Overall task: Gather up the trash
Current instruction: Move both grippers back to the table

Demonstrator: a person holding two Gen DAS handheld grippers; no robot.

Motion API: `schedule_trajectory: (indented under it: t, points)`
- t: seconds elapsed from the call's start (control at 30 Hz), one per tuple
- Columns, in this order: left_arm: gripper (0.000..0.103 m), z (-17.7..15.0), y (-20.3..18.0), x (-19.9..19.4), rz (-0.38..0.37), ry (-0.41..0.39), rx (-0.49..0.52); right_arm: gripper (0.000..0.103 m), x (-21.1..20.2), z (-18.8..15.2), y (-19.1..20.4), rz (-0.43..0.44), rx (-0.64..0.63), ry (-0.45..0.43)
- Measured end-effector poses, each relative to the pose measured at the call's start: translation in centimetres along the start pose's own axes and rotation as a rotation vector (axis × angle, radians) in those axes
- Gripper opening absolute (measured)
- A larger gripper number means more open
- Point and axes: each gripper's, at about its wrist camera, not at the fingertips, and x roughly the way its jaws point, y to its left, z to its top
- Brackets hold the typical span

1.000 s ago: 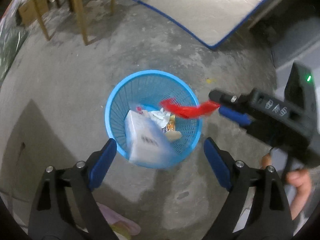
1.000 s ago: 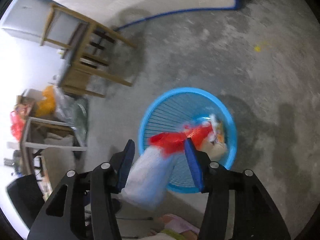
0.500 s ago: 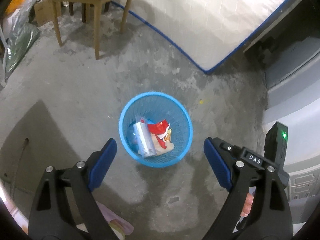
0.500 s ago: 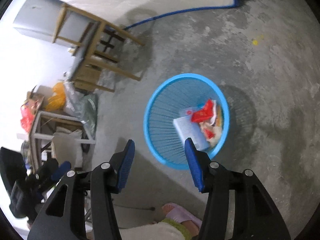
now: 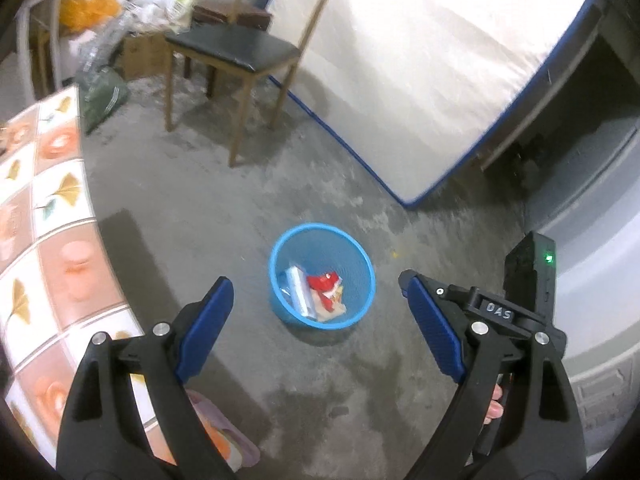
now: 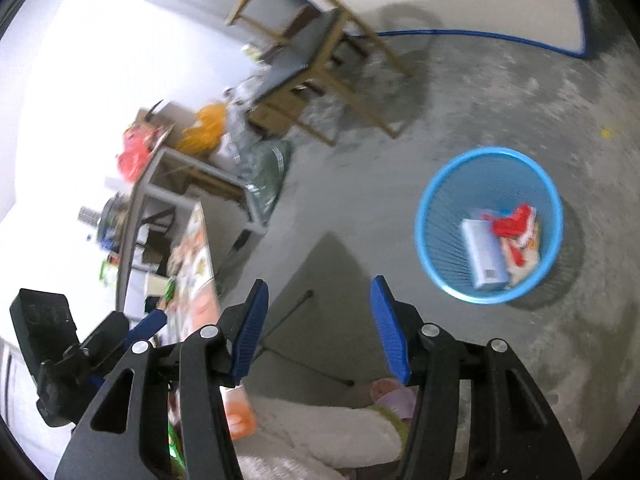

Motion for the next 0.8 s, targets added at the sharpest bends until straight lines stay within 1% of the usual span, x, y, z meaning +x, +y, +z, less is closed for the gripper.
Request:
schedule_trajectory:
  t: [0.17, 0.4, 0.47, 0.53, 0.63, 0.67, 0.73, 0.8]
  points:
    - [0.084, -1.1, 1.0, -3.0, 0.039, -0.055, -0.023, 0.055, -0.3, -0.2, 4.3, 0.053, -0.105, 0.001]
    - [0.085, -1.8, 3.2, -7.0, 0.115, -0.127, -0.095, 0.055, 1.1, -1.8, 8.8, 0.134, -0.182, 0.063]
    - [0.085, -2.0, 3.7, -7.9, 0.133, -0.143, -0.107, 0.056, 1.7, -2.5, 9.8, 0.159, -0.188, 0.085]
    - [0.085, -2.2, 4.2, -8.9, 0.155, -0.157, -0.119, 0.059, 2.4, -3.4, 10.7, 0.179, -0.196, 0.109]
    - [0.085, -2.5, 4.6, -9.7, 0.180, -0.164, -0.121, 0.061, 3.4, -4.8, 11.9, 0.208, -0.198, 0.139]
    - [0.085, -2.5, 4.7, -9.7, 0.185, -0.165, -0.122, 0.061, 3.8, -5.2, 12.3, 0.214, -0.198, 0.147]
    - [0.085, -2.7, 5.2, -10.2, 0.192, -0.165, -0.130, 0.066, 4.3, -6.1, 12.7, 0.222, -0.190, 0.160]
    - [0.085, -2.9, 5.7, -10.7, 0.191, -0.172, -0.144, 0.067, 4.7, -6.9, 12.9, 0.225, -0.182, 0.175]
